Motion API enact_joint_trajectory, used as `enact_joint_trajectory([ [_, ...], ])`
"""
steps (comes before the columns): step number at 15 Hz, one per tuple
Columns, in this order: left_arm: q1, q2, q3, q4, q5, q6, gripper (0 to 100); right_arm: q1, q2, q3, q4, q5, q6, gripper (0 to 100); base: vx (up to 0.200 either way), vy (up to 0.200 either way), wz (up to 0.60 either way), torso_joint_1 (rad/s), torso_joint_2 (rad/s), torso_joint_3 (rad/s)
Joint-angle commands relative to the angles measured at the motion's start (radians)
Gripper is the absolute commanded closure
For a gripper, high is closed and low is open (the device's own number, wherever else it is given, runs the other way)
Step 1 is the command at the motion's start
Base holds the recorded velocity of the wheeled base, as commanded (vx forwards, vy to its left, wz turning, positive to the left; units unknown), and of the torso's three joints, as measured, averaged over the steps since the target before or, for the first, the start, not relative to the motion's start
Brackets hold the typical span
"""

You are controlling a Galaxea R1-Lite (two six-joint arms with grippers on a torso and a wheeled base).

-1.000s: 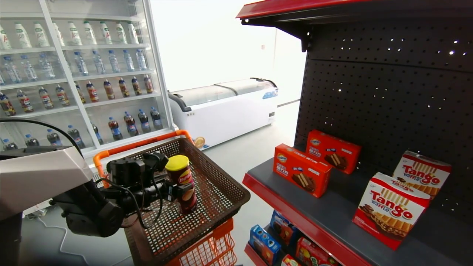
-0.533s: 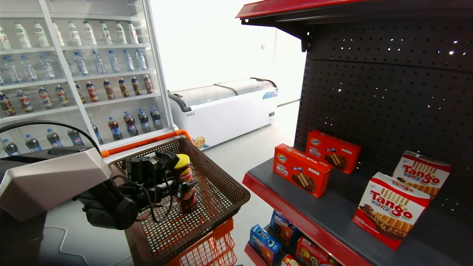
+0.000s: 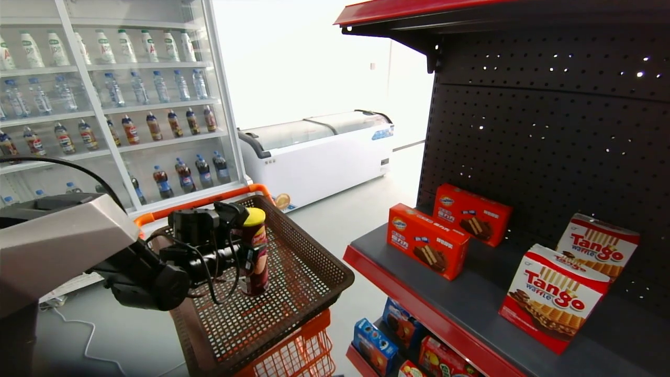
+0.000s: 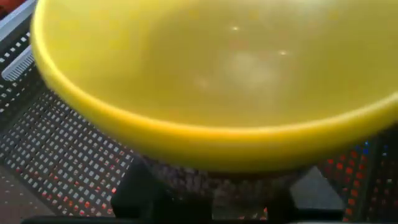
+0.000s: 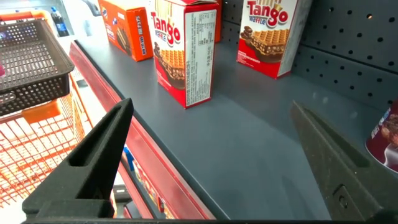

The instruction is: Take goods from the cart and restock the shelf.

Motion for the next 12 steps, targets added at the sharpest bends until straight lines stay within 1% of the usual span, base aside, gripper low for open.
enact_joint_trajectory([
  [1, -0.025, -0.160, -0.035, 0.077, -0.027, -0.046, 100, 0.000, 0.000, 0.000, 0.000, 0.001, 0.000, 0, 0.000, 0.000, 0.00, 0.000, 0.00, 0.000],
  [2, -0.060, -0.238, -0.050, 0.112, -0.060, -0.134, 100, 0.000, 0.000, 0.000, 0.000, 0.001, 0.000, 0, 0.000, 0.000, 0.00, 0.000, 0.00, 0.000],
  [3, -0.075, -0.292, -0.052, 0.117, -0.093, -0.158, 100, 0.000, 0.000, 0.000, 0.000, 0.001, 0.000, 0, 0.000, 0.000, 0.00, 0.000, 0.00, 0.000],
  [4, -0.103, -0.356, -0.038, 0.150, -0.195, -0.160, 100, 0.000, 0.000, 0.000, 0.000, -0.001, 0.000, 0, 0.000, 0.000, 0.00, 0.000, 0.00, 0.000],
  [5, -0.121, -0.405, -0.009, 0.178, -0.269, -0.152, 100, 0.000, 0.000, 0.000, 0.000, 0.001, 0.000, 0, 0.000, 0.000, 0.00, 0.000, 0.00, 0.000],
  [6, -0.148, -0.489, 0.062, 0.181, -0.278, -0.144, 100, 0.000, 0.000, 0.000, 0.000, 0.001, 0.000, 0, 0.000, 0.000, 0.00, 0.000, 0.00, 0.000],
  [7, -0.181, -0.565, 0.118, 0.186, -0.283, -0.150, 100, 0.000, 0.000, 0.000, 0.000, 0.001, 0.000, 0, 0.000, 0.000, 0.00, 0.000, 0.00, 0.000],
  [8, -0.194, -0.608, 0.149, 0.187, -0.289, -0.158, 100, 0.000, 0.000, 0.000, 0.000, -0.001, 0.000, 0, 0.000, 0.000, 0.00, 0.000, 0.00, 0.000],
  [9, -0.218, -0.658, 0.183, 0.183, -0.301, -0.170, 100, 0.000, 0.000, 0.000, 0.000, -0.001, 0.000, 0, 0.000, 0.000, 0.00, 0.000, 0.00, 0.000],
  [10, -0.275, -0.712, 0.220, 0.181, -0.320, -0.178, 100, 0.000, 0.000, 0.000, 0.000, 0.001, 0.000, 0, 0.000, 0.000, 0.00, 0.000, 0.00, 0.000],
  [11, -0.289, -0.732, 0.229, 0.186, -0.323, -0.178, 100, 0.000, 0.000, 0.000, 0.000, -0.001, 0.000, 0, 0.000, 0.000, 0.00, 0.000, 0.00, 0.000],
  [12, -0.312, -0.749, 0.226, 0.187, -0.370, -0.178, 100, 0.000, 0.000, 0.000, 0.000, -0.001, 0.000, 0, 0.000, 0.000, 0.00, 0.000, 0.00, 0.000],
])
